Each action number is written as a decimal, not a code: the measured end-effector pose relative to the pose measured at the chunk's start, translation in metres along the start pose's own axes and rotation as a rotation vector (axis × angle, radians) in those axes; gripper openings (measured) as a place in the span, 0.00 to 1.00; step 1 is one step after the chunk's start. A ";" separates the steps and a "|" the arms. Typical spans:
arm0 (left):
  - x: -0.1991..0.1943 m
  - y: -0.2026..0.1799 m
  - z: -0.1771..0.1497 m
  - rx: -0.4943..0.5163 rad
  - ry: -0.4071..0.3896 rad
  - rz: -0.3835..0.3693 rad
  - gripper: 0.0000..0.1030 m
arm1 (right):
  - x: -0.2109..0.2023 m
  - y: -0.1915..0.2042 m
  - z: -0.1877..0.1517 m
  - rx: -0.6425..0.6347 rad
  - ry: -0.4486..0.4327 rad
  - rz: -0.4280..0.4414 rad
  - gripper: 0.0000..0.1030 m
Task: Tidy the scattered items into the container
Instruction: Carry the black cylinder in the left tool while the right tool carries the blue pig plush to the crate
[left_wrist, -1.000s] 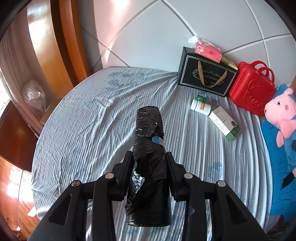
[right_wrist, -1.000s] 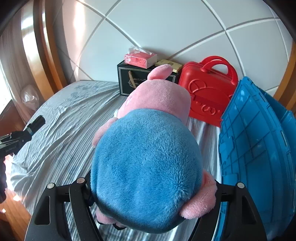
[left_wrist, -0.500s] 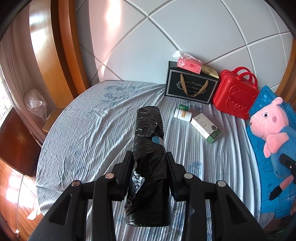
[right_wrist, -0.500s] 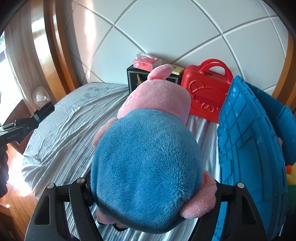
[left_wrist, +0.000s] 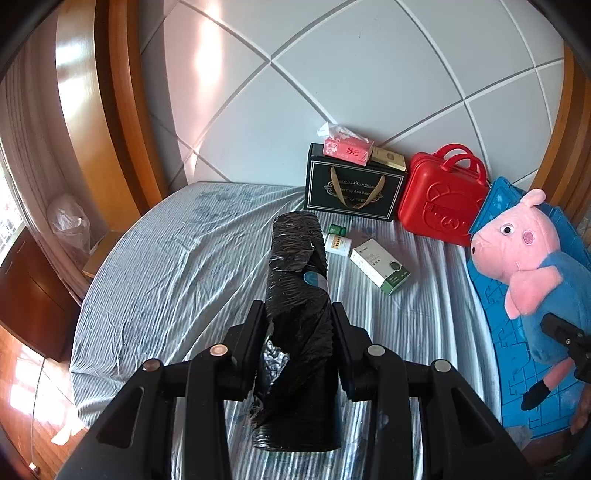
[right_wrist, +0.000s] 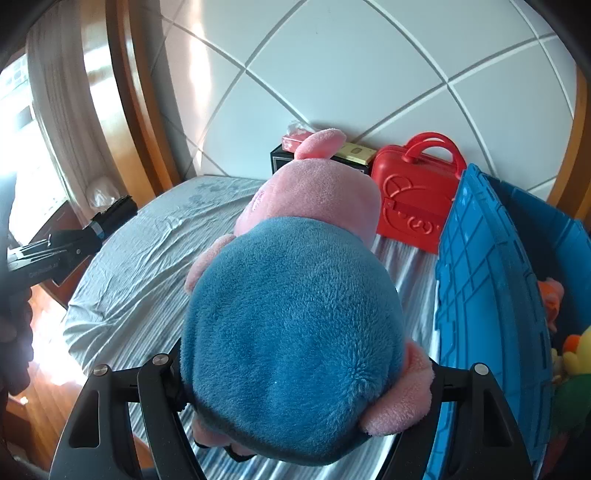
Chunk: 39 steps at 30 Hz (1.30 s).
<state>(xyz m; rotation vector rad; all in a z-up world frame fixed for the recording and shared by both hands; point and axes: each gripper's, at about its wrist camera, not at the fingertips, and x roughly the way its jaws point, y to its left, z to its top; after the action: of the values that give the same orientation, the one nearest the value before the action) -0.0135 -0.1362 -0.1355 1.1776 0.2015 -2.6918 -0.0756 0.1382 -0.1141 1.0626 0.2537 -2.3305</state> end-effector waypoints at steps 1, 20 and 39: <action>-0.003 -0.004 0.001 0.004 -0.007 -0.001 0.33 | -0.004 -0.002 0.001 0.001 -0.006 0.005 0.74; -0.042 -0.095 0.024 0.046 -0.084 -0.049 0.33 | -0.071 -0.062 0.013 0.024 -0.103 0.049 0.74; -0.051 -0.233 0.065 0.241 -0.157 -0.172 0.33 | -0.126 -0.144 0.013 0.081 -0.194 -0.024 0.74</action>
<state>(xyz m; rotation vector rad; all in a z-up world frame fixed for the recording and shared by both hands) -0.0799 0.0836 -0.0435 1.0440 -0.0495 -3.0122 -0.0984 0.3035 -0.0199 0.8668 0.0997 -2.4631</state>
